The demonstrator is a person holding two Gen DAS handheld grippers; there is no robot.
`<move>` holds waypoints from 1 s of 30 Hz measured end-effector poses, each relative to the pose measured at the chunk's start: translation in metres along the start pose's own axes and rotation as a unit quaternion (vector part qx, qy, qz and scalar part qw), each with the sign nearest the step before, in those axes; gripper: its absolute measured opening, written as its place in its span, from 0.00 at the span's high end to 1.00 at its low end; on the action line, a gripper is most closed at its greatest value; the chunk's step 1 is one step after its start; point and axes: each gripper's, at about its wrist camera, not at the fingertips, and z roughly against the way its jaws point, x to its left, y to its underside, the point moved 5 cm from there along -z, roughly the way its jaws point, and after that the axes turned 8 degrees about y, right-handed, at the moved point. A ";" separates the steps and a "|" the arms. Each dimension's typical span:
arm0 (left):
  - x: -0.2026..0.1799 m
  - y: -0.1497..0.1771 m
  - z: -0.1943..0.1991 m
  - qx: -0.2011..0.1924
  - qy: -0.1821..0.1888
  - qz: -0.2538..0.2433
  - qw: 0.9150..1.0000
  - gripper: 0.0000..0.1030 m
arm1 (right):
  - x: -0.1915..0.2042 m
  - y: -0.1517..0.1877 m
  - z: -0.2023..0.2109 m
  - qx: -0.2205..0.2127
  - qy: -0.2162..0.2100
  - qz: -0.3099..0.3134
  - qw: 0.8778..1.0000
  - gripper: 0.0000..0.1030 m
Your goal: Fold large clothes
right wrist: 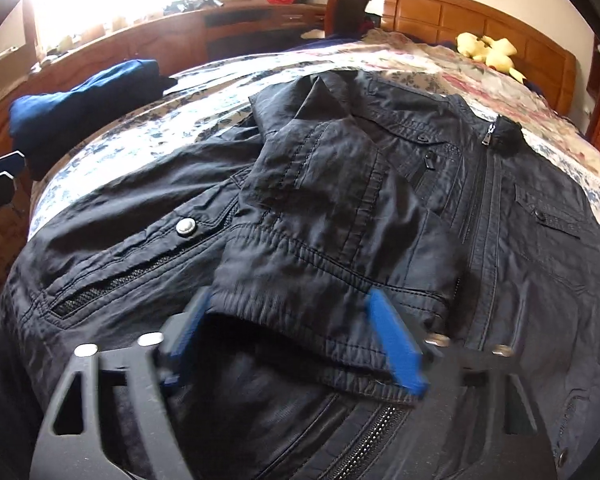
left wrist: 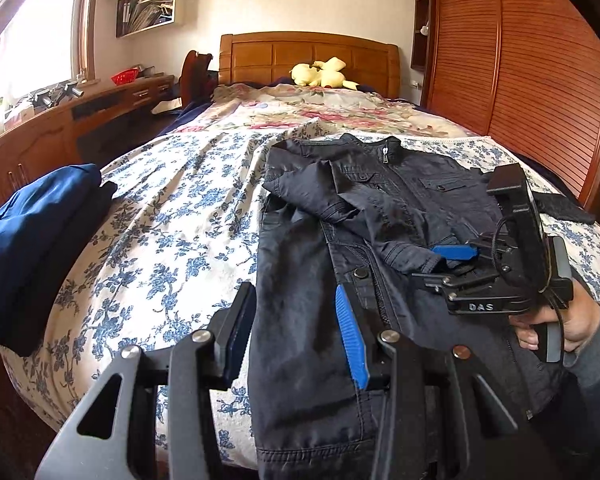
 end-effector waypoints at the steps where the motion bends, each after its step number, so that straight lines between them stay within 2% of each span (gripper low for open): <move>1: -0.002 -0.001 0.000 0.000 0.000 -0.001 1.000 0.61 | -0.001 0.000 0.000 0.001 0.006 0.001 1.000 0.49; 2: -0.004 -0.002 0.001 0.000 0.000 -0.004 1.000 0.61 | -0.003 0.001 0.000 0.005 0.015 0.002 1.000 0.67; 3: -0.006 -0.003 0.001 0.000 0.000 -0.006 1.000 0.61 | -0.004 0.001 0.002 0.006 0.009 0.004 1.000 0.76; 6: -0.012 -0.006 0.001 -0.001 0.002 -0.011 1.000 0.61 | -0.013 -0.001 0.011 -0.007 -0.002 -0.006 1.000 0.88; 9: -0.021 -0.010 0.002 -0.005 0.006 -0.017 1.000 0.61 | -0.026 -0.003 0.030 -0.028 -0.014 -0.025 0.999 0.90; 13: -0.034 -0.013 0.002 -0.009 0.013 -0.025 1.000 0.61 | -0.049 -0.008 0.075 -0.074 -0.011 -0.051 0.996 0.92; 19: -0.053 -0.020 -0.005 -0.010 0.030 -0.031 0.999 0.61 | -0.099 -0.007 0.146 -0.146 -0.004 -0.109 0.983 0.93; 24: -0.068 -0.024 -0.016 -0.004 0.038 -0.042 0.998 0.61 | -0.142 0.008 0.167 -0.148 0.039 -0.143 0.978 0.93; 30: -0.084 -0.034 -0.033 -0.008 0.045 -0.058 0.997 0.61 | -0.176 0.032 0.162 -0.123 0.087 -0.161 0.975 0.94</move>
